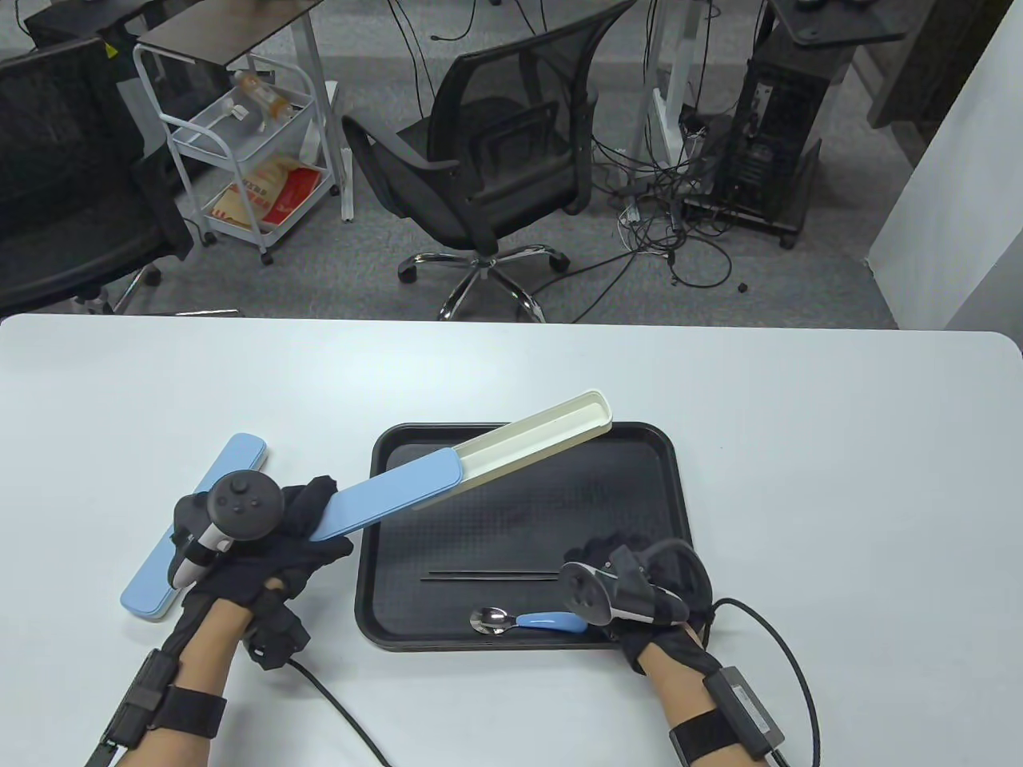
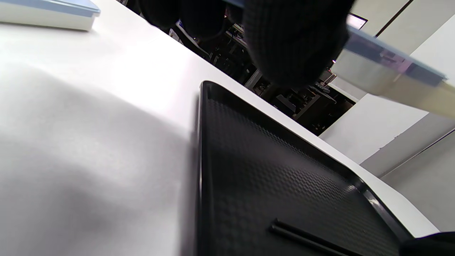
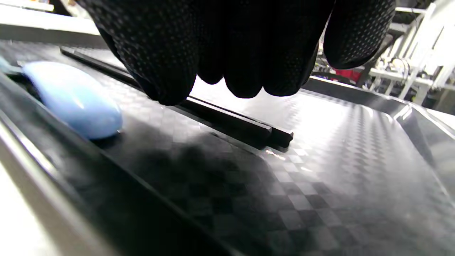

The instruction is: Slide to open lunch boxes and place utensils

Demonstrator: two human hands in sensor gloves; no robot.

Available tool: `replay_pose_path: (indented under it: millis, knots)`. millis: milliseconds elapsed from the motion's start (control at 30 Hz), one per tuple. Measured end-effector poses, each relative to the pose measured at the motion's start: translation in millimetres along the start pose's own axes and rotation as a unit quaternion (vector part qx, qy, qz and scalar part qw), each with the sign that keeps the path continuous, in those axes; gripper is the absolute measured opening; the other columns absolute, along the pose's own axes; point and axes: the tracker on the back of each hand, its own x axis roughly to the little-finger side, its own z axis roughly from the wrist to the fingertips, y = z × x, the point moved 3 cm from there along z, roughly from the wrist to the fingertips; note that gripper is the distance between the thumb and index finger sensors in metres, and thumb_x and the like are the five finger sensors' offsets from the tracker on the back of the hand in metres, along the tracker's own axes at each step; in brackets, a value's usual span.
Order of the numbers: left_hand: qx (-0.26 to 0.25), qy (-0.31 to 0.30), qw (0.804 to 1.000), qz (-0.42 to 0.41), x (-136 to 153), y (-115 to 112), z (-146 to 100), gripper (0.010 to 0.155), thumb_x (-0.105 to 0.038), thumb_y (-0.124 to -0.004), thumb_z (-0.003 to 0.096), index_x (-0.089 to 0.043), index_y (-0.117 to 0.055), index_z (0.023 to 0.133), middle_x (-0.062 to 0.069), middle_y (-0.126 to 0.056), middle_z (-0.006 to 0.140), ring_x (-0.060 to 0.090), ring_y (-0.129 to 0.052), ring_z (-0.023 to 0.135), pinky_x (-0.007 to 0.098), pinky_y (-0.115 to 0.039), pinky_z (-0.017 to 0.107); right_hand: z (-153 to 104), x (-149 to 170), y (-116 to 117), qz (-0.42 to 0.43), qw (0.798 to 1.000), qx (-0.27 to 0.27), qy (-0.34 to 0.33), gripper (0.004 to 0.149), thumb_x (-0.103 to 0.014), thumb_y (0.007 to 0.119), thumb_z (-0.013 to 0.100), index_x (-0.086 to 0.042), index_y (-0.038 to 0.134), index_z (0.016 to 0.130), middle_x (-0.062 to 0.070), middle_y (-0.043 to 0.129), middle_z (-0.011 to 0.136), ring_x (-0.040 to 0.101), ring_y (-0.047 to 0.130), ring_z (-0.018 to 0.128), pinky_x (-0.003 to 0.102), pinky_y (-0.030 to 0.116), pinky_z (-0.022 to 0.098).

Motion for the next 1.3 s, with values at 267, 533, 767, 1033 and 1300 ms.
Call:
replay_pose_path:
  millis: [267, 533, 767, 1033, 1300]
  knots:
    - [0.009, 0.003, 1.0, 0.018, -2, -5, 0, 0.087, -0.048, -0.094, 0.0456, -0.024, -0.044, 0.113, 0.003, -0.055, 0.114, 0.036, -0.053, 0.11, 0.074, -0.034, 0.079, 5, -15, 4, -0.051, 0.998, 0.022, -0.032, 0.045, -0.03, 0.099, 0.046, -0.013, 0.089, 0.086, 0.011, 0.097, 0.082, 0.038, 0.096, 0.078, 0.061, 0.075, 0.06]
    - [0.02, -0.001, 0.999, 0.046, -8, -13, 2, 0.087, -0.048, -0.093, 0.0456, -0.024, -0.044, 0.113, 0.002, -0.055, 0.113, 0.035, -0.053, 0.11, 0.074, -0.035, 0.079, 13, -12, 7, -0.03, 0.999, 0.008, -0.027, 0.044, -0.032, 0.099, 0.046, -0.012, 0.09, 0.084, 0.01, 0.1, 0.078, 0.037, 0.1, 0.072, 0.062, 0.076, 0.059]
    - [0.024, -0.002, 0.998, 0.059, -10, -15, 1, 0.087, -0.048, -0.093, 0.0455, -0.024, -0.044, 0.113, 0.002, -0.055, 0.114, 0.035, -0.053, 0.11, 0.074, -0.035, 0.079, 14, -19, 8, -0.076, 0.996, 0.01, -0.04, 0.042, -0.035, 0.096, 0.048, -0.013, 0.09, 0.084, 0.008, 0.102, 0.077, 0.034, 0.103, 0.07, 0.059, 0.078, 0.06]
    - [0.026, 0.004, 0.998, 0.053, -6, -16, 2, 0.087, -0.048, -0.093, 0.0454, -0.024, -0.044, 0.113, 0.002, -0.055, 0.114, 0.035, -0.053, 0.11, 0.074, -0.034, 0.079, 12, -14, 6, -0.082, 0.996, 0.02, -0.017, 0.039, -0.036, 0.095, 0.05, -0.018, 0.09, 0.083, 0.003, 0.102, 0.076, 0.029, 0.104, 0.069, 0.056, 0.078, 0.061]
    - [-0.029, 0.01, 0.999, 0.008, -2, -1, -2, 0.087, -0.048, -0.093, 0.0455, -0.024, -0.044, 0.113, 0.002, -0.055, 0.114, 0.035, -0.053, 0.11, 0.074, -0.034, 0.079, -7, 29, -17, -0.014, 0.993, 0.093, 0.073, 0.04, -0.036, 0.093, 0.048, -0.018, 0.088, 0.083, 0.006, 0.099, 0.076, 0.032, 0.1, 0.07, 0.058, 0.076, 0.06]
